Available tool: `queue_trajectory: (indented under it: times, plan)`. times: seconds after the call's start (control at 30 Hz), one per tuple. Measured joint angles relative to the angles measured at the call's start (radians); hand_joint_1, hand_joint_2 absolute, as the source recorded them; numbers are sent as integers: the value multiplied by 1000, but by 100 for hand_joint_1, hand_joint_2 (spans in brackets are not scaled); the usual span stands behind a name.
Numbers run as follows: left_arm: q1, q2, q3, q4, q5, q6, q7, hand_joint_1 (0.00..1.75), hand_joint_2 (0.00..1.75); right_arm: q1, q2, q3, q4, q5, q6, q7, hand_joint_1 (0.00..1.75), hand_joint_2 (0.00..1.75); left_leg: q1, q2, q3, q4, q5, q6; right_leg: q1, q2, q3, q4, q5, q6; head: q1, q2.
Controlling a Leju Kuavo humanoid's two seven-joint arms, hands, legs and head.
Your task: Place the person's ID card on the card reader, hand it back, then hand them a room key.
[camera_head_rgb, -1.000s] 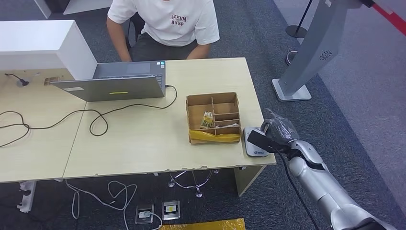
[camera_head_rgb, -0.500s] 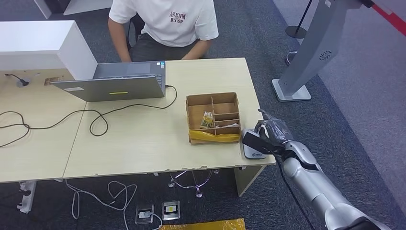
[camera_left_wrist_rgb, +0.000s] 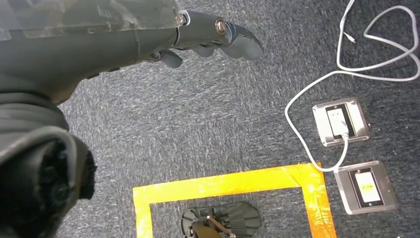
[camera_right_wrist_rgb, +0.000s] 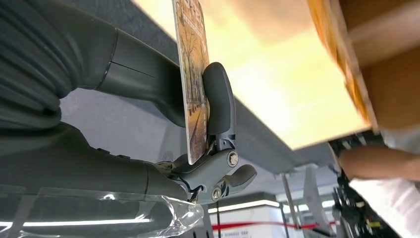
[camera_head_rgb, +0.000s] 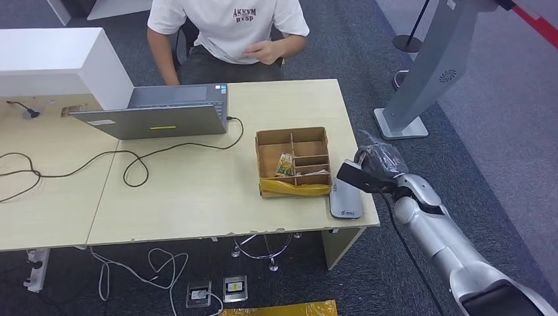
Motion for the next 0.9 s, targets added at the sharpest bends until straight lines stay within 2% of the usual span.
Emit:
queue_trajectory:
  times: [0.5, 0.7, 0.9]
  plan:
    - [-9, 0, -8, 0, -29, -2, -16, 0, 0, -288, -1, -4, 42, 68, 0, -98, 175, 175, 0, 0, -1, 0, 0, 0, 0, 0, 0, 0, 0, 0, 0, 0]
    - [-24, 0, -21, 0, -41, -10, -16, 0, 0, -403, 67, 6, 132, 107, 19, -130, 175, 175, 0, 0, -1, 0, 0, 0, 0, 0, 0, 1, 0, 0, 0, 0]
    - [-33, 0, -31, 0, -49, -11, -16, 0, 0, -484, 148, 23, 235, 132, 18, -118, 175, 175, 1, -1, -1, 0, 1, 0, 0, -1, -1, 1, 0, 0, 0, 0]
